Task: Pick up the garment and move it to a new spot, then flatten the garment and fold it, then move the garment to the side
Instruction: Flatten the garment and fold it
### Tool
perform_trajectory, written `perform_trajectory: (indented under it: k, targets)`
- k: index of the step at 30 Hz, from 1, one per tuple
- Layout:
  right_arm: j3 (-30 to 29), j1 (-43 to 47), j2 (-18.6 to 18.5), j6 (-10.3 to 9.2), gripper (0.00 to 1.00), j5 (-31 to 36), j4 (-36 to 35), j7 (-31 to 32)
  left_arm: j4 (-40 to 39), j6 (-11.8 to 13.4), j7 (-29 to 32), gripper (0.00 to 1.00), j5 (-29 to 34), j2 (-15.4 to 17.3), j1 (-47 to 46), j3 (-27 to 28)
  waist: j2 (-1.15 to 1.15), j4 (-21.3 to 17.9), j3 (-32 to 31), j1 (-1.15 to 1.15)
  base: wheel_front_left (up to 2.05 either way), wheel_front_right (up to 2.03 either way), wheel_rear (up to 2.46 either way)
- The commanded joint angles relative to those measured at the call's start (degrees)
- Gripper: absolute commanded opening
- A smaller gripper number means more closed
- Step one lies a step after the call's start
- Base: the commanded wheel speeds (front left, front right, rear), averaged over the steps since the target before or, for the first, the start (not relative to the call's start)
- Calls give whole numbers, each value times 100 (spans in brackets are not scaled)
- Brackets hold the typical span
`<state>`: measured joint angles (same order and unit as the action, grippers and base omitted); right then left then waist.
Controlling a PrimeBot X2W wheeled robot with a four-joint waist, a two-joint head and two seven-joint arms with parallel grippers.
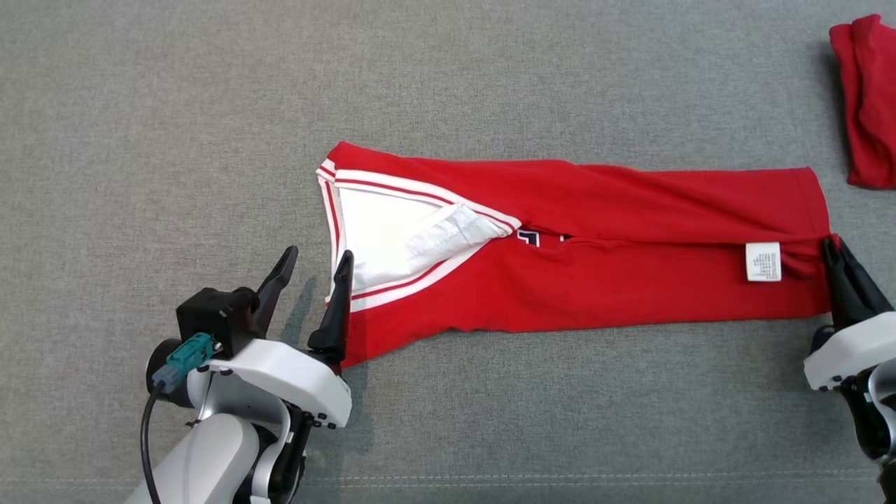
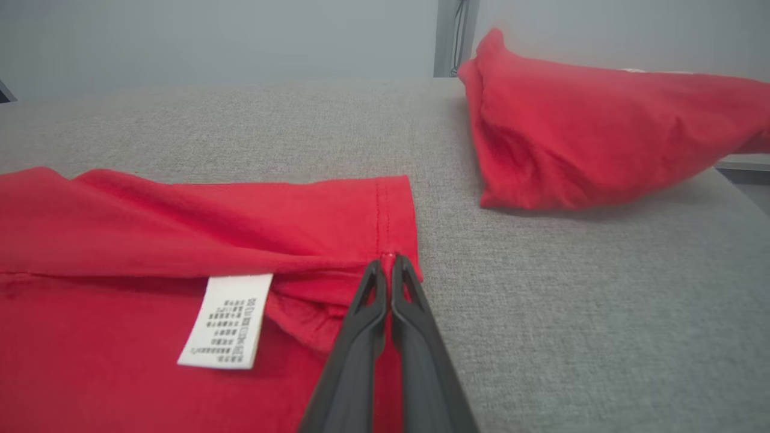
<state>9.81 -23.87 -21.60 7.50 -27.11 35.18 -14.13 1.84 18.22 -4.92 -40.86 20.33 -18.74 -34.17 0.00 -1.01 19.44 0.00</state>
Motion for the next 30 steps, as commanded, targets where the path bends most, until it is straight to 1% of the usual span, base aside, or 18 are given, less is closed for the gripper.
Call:
perform_trajectory:
  k: [1,2,3,4,8,11,17,19,21,23,30]
  targets:
    - [51,123,-84,-1,0,81,-46,-1,-155,10,-85,100,79,115,-18,233,0,1,-18,0,0,0,0]
    - [20,125,-66,-1,5,103,35,20,-158,6,-143,100,81,105,-5,246,0,0,-39,0,0,0,0]
    - [-25,118,-54,-1,48,158,125,28,-152,1,-196,100,86,95,7,251,0,6,-67,0,0,0,0]
    - [-85,99,-42,-1,100,223,200,19,-140,-3,-249,100,96,83,19,251,0,17,-99,0,0,0,0]
    - [-406,27,105,-1,100,448,294,-46,-74,73,-536,100,146,40,120,331,0,21,-269,0,0,0,0]
    - [-584,62,289,-1,100,633,118,-76,-50,89,-758,100,104,-37,250,472,0,-8,-435,0,0,0,0]
    - [-839,360,715,-1,100,912,-763,-84,-10,15,-984,100,193,-251,461,842,0,-88,-770,0,0,0,0]
    - [-867,496,843,-1,100,957,-1078,-85,-36,-56,-1001,100,322,-354,509,1027,0,-106,-860,0,0,0,0]
    - [-872,632,953,-1,100,993,-1388,-85,-94,-127,-1004,100,601,-456,570,1235,0,-125,-946,0,0,0,0]
    - [-847,775,1049,-1,100,1003,-1646,-85,-97,-202,-1006,100,809,-623,693,1451,0,-149,-1039,0,0,0,0]
    - [-690,1268,1235,-1,100,871,-2263,-86,-121,-765,-1007,100,1463,-1179,1077,2065,0,-196,-1345,0,0,0,0]
